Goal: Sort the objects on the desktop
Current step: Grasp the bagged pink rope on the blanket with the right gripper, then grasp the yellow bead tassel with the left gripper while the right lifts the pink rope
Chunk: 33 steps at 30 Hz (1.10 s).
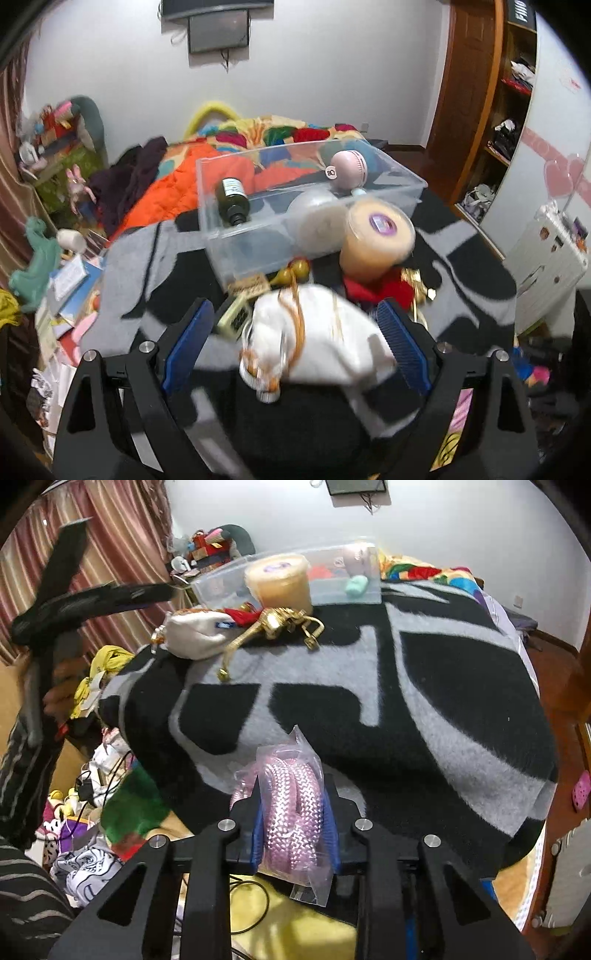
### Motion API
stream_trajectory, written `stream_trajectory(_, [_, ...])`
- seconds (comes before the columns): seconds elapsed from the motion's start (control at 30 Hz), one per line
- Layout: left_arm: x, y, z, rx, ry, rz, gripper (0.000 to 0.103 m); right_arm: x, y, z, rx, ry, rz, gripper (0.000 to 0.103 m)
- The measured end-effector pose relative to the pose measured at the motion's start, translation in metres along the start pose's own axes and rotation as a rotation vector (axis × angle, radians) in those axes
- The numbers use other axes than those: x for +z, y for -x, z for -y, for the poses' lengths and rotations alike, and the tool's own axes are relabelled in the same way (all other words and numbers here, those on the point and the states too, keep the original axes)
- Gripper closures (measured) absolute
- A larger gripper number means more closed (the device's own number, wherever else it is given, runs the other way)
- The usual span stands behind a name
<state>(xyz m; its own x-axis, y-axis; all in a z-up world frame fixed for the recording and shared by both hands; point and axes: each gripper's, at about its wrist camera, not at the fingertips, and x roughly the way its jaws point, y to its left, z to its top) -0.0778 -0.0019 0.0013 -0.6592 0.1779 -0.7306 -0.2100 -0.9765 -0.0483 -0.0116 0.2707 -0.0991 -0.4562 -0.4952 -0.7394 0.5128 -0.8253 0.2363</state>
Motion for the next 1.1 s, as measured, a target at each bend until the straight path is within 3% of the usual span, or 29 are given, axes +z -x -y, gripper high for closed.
stream_trajectory(0.03, [0.008,-0.01,-0.004,-0.025,0.025,-0.026,0.013,0.002,0.002,-0.001,-0.007,0.001,0.009,0.079])
stream_trajectory(0.17, [0.02,-0.042,-0.008,-0.055,0.052,-0.122,0.044,0.01,0.017,0.003,0.01,-0.018,0.046,0.08])
stream_trajectory(0.3, [0.024,-0.069,-0.012,-0.073,0.083,-0.189,0.052,0.021,0.036,0.012,0.008,-0.044,0.097,0.08])
stream_trajectory(0.53, [0.024,-0.098,-0.011,-0.079,0.098,-0.263,0.052,0.045,0.061,0.024,0.007,-0.06,0.168,0.08])
stream_trajectory(0.73, [0.026,-0.107,0.006,-0.021,0.06,-0.263,0.049,0.065,0.069,0.025,0.002,-0.046,0.207,0.08])
stream_trajectory(0.8, [0.025,-0.111,0.013,0.017,0.029,-0.26,0.074,0.07,0.07,0.025,-0.001,-0.04,0.217,0.079])
stream_trajectory(0.87, [0.02,-0.111,0.013,0.026,0.032,-0.248,0.076,0.073,0.07,0.025,-0.004,-0.038,0.225,0.08])
stream_trajectory(0.97, [0.018,-0.103,0.009,0.01,0.056,-0.22,0.087,0.08,0.071,0.029,0.0,-0.048,0.235,0.08])
stream_trajectory(1.1, [0.014,-0.087,0.001,-0.027,0.07,-0.198,0.088,0.093,0.073,0.036,0.001,-0.061,0.254,0.08])
